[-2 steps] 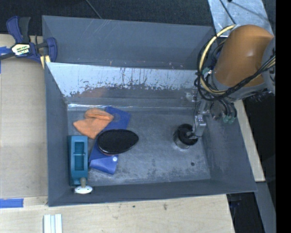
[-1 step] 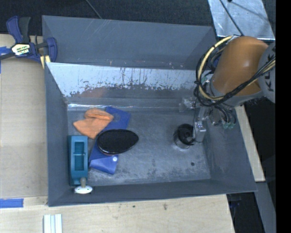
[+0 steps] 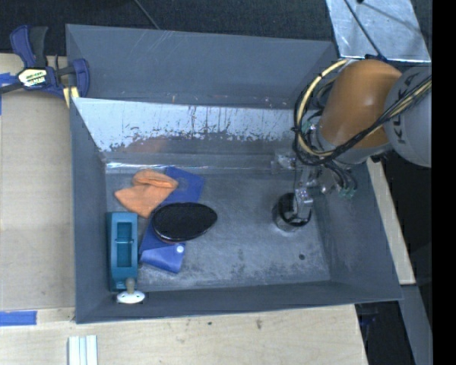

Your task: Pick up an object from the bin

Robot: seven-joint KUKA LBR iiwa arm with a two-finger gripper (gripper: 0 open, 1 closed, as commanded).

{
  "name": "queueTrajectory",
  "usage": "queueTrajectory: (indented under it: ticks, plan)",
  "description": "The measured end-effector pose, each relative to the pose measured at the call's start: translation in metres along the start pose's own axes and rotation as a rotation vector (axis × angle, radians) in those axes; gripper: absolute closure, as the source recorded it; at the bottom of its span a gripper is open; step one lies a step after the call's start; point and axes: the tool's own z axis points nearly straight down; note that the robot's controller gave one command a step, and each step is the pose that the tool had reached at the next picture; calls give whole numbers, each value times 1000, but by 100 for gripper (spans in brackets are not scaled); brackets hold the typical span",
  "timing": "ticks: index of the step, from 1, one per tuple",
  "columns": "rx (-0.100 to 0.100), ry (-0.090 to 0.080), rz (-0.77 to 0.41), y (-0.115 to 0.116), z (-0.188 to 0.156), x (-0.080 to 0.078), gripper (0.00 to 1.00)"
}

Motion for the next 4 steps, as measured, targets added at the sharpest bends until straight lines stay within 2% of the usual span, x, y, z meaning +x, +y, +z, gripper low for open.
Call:
queueTrajectory:
  ticks: [1,2,4]
  plan:
    - [-4,5,45,-3,17,-5,0]
    - [-5,5,85,-27,23,15,100]
    - [-4,4,83,-27,23,15,100]
